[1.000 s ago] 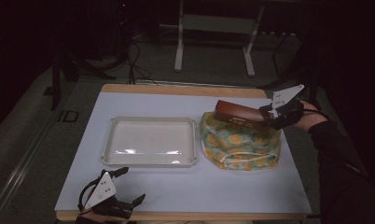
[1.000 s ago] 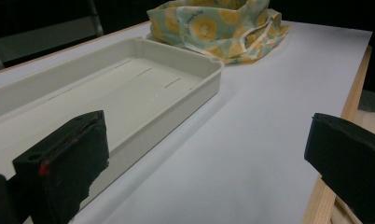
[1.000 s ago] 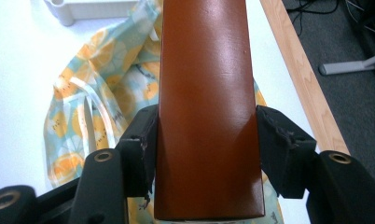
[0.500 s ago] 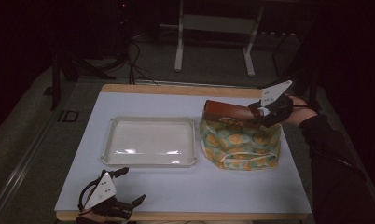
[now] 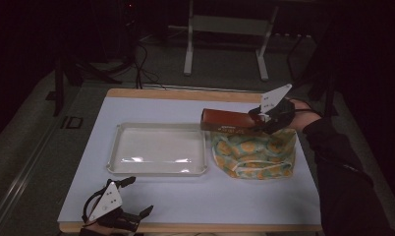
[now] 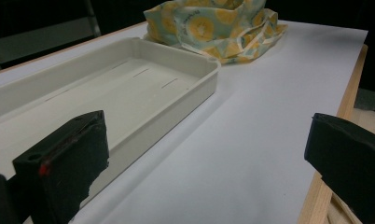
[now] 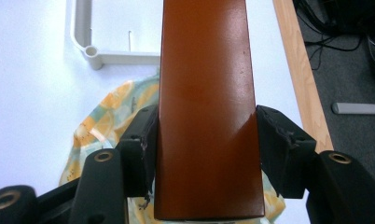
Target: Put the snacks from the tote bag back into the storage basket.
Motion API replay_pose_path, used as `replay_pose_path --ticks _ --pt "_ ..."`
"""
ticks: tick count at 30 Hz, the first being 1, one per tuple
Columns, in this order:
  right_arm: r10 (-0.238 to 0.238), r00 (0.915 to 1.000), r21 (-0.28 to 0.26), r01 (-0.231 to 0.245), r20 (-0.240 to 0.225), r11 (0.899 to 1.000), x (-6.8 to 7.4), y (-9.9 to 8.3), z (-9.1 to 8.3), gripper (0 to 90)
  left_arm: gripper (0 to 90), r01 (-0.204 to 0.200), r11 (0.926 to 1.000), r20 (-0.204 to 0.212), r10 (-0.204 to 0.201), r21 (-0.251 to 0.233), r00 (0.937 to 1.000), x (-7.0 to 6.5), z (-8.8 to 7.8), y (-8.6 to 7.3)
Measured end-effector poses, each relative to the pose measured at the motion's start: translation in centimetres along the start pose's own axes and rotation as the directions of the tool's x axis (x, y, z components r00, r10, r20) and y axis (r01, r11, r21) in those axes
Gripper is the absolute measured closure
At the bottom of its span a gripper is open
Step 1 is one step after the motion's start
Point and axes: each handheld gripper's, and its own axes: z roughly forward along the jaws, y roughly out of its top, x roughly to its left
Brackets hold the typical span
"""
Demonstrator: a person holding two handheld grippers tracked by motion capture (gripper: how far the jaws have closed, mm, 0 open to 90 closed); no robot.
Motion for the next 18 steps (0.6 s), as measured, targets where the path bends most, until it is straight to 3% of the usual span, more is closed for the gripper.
replay_pose_path --ticks 18 --pt "-0.09 0.9946 -0.023 0.089 -0.051 0.996 0.7 5.0 2.6 43.3 0.0 -0.008 1.0 0.013 0.008 -0.001 0.9999 -0.1 0.0 0.0"
